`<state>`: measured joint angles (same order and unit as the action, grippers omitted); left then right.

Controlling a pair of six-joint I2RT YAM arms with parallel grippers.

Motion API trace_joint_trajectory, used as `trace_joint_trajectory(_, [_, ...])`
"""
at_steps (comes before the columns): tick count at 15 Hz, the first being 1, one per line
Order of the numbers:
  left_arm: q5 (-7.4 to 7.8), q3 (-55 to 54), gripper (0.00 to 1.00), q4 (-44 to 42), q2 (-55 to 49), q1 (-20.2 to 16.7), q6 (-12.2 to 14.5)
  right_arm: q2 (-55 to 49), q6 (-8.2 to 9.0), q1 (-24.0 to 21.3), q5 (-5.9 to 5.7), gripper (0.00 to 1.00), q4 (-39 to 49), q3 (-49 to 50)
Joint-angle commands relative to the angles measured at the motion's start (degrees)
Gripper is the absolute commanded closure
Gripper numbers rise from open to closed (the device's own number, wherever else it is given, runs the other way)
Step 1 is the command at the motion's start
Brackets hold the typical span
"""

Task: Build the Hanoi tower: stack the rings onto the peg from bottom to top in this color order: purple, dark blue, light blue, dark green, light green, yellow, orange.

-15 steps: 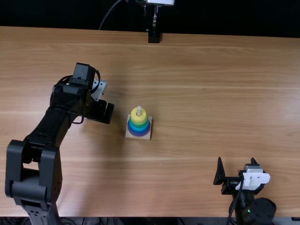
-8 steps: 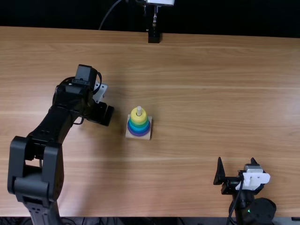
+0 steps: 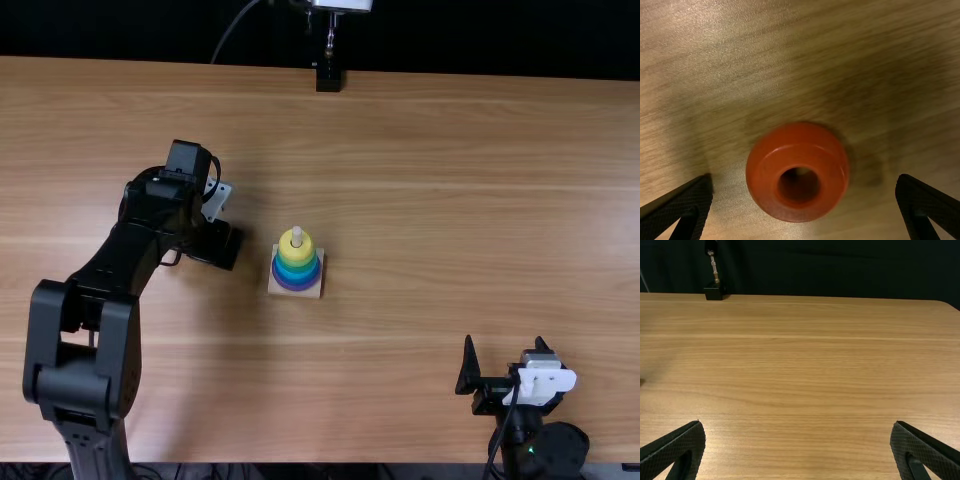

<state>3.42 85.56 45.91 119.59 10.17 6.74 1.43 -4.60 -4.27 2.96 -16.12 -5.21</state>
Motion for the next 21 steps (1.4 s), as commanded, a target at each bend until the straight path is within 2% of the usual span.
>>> trace_joint_trajectory(1, [0.69,1.36,0.0,-0.03,2.23,0.81,0.64,-0.99,-0.15,-0.03,-0.64,0.0,-1.87,4.33])
trace_joint_trajectory(2, [0.69,1.45,0.0,-0.14,2.23,0.81,0.64,-0.99,-0.15,-0.03,-0.75,0.0,-1.87,4.33])
trace_joint_trajectory(3, [0.59,1.45,0.12,-0.14,2.23,0.81,0.64,-0.99,-0.15,0.05,-0.75,0.0,-1.87,4.33])
trace_joint_trajectory(4, [0.48,1.45,0.43,-0.14,2.23,0.81,0.64,-0.99,-0.15,-0.03,-0.64,0.0,-1.87,4.33])
trace_joint_trajectory(6, [0.38,1.28,0.95,-0.35,2.23,0.72,0.64,-0.99,-0.15,0.05,-0.64,0.0,-1.87,4.33])
trace_joint_trajectory(7, [0.27,1.28,1.0,-0.88,2.23,0.72,0.64,-0.99,-0.15,0.05,-0.64,0.0,-1.87,4.33])
trace_joint_trajectory(10, [-1.21,1.36,1.0,-1.19,1.87,0.64,0.53,-0.99,-0.15,-0.03,-0.75,0.0,-1.87,4.33])
trace_joint_trajectory(13, [-1.31,7.69,1.0,2.71,-1.55,0.55,-0.31,-0.99,-0.15,0.05,-0.75,0.0,-1.87,4.33])
trace_joint_trajectory(15, [-1.63,12.79,1.0,10.09,-4.19,0.55,-0.31,-0.99,-0.15,0.05,-0.75,0.0,-1.87,4.33])
trace_joint_trajectory(18, [-1.21,22.11,1.0,23.59,-4.98,0.99,-0.73,-0.99,-0.15,-0.03,-0.64,0.0,-1.87,4.33])
trace_joint_trajectory(19, [-1.21,26.77,1.0,29.29,-4.81,1.16,-1.36,-0.99,-0.15,0.05,-0.64,0.0,-1.87,4.33])
trace_joint_trajectory(21, [-1.31,36.43,1.0,40.78,-4.81,4.5,-4.84,-0.99,-0.15,0.05,-0.75,0.0,-1.87,4.33])
